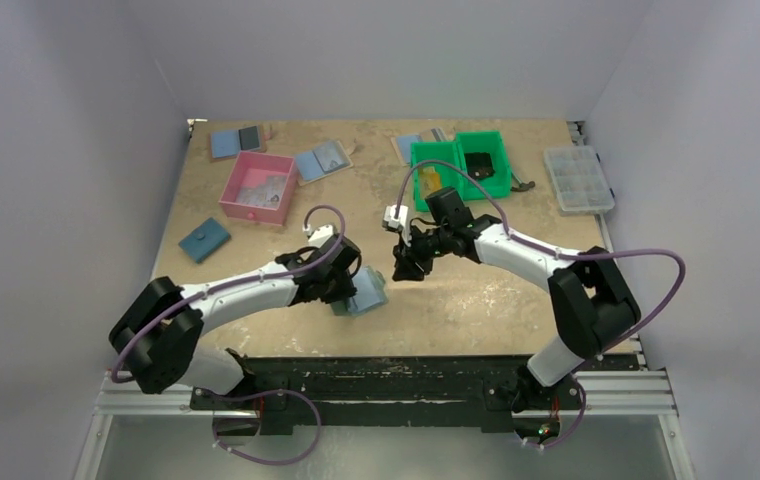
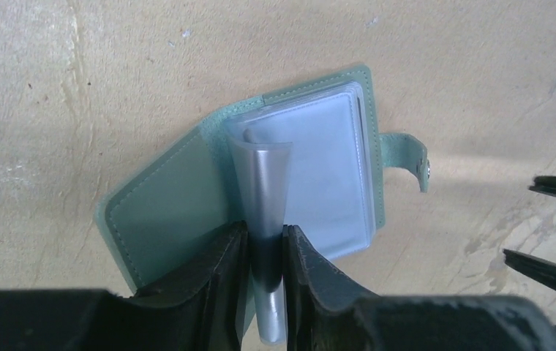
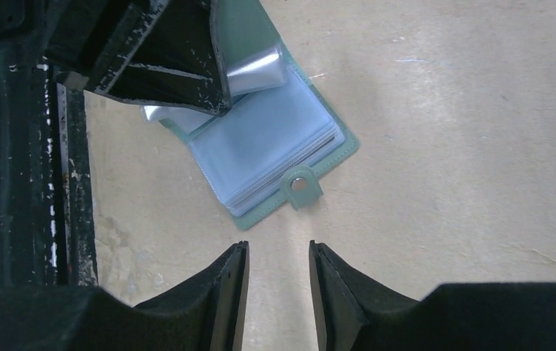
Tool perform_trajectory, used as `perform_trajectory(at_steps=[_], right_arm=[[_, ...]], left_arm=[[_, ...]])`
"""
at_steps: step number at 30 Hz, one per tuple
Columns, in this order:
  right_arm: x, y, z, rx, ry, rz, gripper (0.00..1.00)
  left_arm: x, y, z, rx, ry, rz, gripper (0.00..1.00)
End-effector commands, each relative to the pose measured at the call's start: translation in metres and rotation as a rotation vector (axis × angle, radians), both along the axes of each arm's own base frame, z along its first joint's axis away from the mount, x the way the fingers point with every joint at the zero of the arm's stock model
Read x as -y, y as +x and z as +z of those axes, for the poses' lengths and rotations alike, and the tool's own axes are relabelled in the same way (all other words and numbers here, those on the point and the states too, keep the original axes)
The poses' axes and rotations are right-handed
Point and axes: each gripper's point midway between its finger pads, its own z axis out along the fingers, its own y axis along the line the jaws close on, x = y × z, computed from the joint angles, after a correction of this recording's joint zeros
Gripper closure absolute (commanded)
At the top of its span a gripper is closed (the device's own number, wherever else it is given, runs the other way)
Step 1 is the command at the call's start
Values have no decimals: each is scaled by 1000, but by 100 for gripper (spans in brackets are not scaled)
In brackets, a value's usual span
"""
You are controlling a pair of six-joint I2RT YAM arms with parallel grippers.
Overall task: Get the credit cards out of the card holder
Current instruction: Remove the credit card from the card holder.
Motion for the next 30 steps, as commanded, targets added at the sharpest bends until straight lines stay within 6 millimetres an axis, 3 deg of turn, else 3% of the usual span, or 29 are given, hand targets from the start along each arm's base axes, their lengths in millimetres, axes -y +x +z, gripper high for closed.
perform_trajectory(at_steps=[1,5,9,15,17,23,30], right_arm=[[-19,-9,12,-85,78,51,55],[-25,-16,14,-157,114,63,54],[-28,-9,13,-165,119,4,48],[-37,-14,-3,-127,51,26,34],[-44,-17,-6,-98,18,38,33],[-53,-10,-16,-44,-47,-9,36],[-59,-2,-31,-14,-106,-70,53]], left_arm=[[7,0,13,84,-114,-30,74],[9,-7,19,180,-229,-82,66],[-7,-12,17,226,-237,-62,59],[-25,-17,15,239,-191,-38,58],[-32,-19,10,222,-151,-19,63],[-49,-24,-6,151,-46,29,70],[-59,-28,-9,121,26,17,70]])
